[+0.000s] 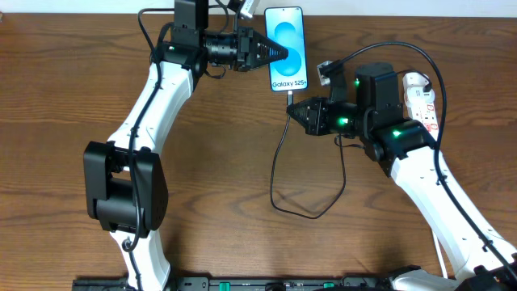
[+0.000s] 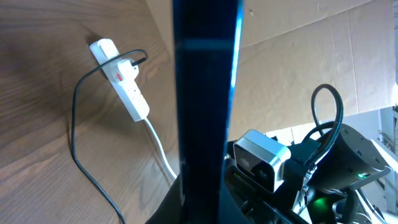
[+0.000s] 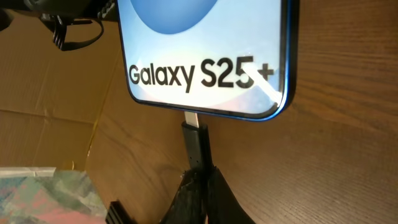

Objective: Plug charger to phone and switch on socket
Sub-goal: 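Hold the plug pressed into the port while left gripper holds phone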

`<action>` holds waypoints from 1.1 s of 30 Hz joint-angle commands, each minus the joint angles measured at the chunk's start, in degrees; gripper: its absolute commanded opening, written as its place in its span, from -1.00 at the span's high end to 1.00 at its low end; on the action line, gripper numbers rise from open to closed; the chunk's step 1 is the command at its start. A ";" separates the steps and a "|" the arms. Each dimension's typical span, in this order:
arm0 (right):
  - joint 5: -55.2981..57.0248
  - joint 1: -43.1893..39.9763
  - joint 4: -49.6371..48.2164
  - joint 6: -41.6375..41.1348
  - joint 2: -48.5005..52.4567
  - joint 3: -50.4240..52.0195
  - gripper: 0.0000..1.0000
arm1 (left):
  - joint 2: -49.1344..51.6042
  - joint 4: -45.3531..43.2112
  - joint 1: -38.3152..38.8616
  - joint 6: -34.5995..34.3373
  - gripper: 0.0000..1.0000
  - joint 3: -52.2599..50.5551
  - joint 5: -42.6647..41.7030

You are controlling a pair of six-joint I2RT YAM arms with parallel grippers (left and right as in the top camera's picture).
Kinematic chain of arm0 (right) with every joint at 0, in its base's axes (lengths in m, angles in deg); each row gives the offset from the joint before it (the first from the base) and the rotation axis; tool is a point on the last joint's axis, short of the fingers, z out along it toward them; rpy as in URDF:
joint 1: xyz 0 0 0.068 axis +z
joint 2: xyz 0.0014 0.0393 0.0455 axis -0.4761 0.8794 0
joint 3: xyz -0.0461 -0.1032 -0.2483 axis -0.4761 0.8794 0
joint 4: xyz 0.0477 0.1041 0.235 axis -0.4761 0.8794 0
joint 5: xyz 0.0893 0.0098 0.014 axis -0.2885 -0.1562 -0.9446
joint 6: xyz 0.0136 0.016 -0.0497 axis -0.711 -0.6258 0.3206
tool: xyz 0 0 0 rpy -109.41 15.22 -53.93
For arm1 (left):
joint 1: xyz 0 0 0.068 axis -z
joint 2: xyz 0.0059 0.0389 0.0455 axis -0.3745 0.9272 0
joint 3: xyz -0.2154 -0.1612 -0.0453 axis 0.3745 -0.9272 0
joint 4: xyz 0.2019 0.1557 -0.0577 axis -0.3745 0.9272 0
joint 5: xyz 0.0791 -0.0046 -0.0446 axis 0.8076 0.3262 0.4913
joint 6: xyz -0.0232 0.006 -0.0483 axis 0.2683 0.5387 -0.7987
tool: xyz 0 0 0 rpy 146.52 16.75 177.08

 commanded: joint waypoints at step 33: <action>1.20 1.03 -0.55 -0.79 -1.20 -1.25 0.98 | -1.70 -0.04 0.15 2.10 0.85 0.72 -4.04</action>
